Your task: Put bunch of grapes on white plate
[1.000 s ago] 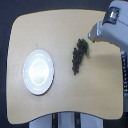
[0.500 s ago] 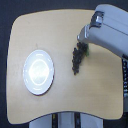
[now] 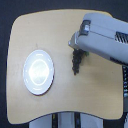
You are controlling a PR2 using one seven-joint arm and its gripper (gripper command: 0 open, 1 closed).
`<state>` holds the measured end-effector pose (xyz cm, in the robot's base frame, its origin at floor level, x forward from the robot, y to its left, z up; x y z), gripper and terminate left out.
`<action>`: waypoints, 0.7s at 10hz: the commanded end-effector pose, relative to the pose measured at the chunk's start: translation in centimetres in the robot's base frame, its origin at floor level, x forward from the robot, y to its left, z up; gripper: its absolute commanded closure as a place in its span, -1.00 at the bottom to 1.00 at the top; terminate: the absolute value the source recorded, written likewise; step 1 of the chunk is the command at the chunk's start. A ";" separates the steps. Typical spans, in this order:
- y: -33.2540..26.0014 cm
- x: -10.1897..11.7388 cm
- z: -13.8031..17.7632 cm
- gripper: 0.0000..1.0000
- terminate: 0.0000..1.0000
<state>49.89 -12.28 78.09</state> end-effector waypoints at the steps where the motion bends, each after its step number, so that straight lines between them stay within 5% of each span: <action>1: 0.9 1.4 -3.7 -1.00 -1.00; 7: 0.0 1.6 -5.9 -1.00 -1.00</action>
<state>51.34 -11.77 73.74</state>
